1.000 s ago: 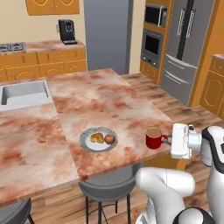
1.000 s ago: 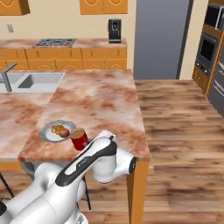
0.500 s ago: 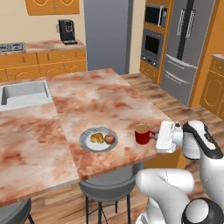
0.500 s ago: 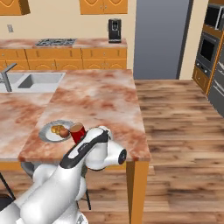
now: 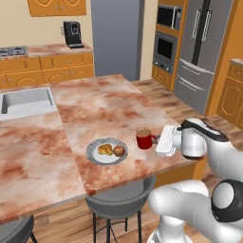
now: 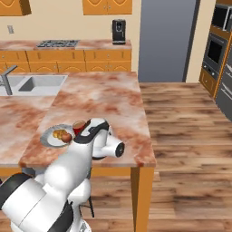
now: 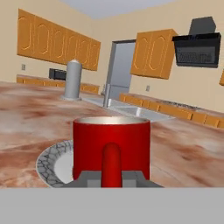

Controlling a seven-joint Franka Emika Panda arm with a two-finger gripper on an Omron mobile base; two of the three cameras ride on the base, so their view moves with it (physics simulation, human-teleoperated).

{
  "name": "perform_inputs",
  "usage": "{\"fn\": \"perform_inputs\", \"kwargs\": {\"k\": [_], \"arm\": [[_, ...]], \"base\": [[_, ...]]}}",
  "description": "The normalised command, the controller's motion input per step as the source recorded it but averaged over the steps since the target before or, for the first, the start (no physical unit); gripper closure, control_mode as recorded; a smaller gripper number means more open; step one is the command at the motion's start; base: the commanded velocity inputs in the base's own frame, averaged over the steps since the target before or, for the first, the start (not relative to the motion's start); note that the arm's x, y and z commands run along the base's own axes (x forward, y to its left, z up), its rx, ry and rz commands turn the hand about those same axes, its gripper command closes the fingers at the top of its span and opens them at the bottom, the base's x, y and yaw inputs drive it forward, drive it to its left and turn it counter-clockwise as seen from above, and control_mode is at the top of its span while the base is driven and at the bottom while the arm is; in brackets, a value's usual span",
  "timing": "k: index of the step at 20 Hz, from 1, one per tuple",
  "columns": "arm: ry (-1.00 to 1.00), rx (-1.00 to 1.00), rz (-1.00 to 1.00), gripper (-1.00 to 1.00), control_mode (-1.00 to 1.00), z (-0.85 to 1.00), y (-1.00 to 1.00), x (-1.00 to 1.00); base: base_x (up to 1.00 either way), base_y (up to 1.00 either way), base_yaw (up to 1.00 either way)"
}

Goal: Pick up the brewed coffee from the coffee machine and place it next to the breakfast plate on the dining counter.

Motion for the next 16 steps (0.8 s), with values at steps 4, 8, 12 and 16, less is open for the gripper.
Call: {"fn": "perform_inputs", "kwargs": {"k": [4,8,12,16], "arm": [[0.00,0.00,0.00,1.00,-1.00,-0.09,0.04,0.37],[0.00,0.00,0.00,1.00,-1.00,-0.31,0.00,0.37],[0.00,0.00,0.00,1.00,-1.00,-0.49,0.00,0.36],[0.00,0.00,0.00,1.00,-1.00,-0.45,0.00,0.33]], "base": [[0.00,0.00,0.00],[0.00,0.00,0.00],[0.00,0.00,0.00],[0.00,0.00,0.00]]}}
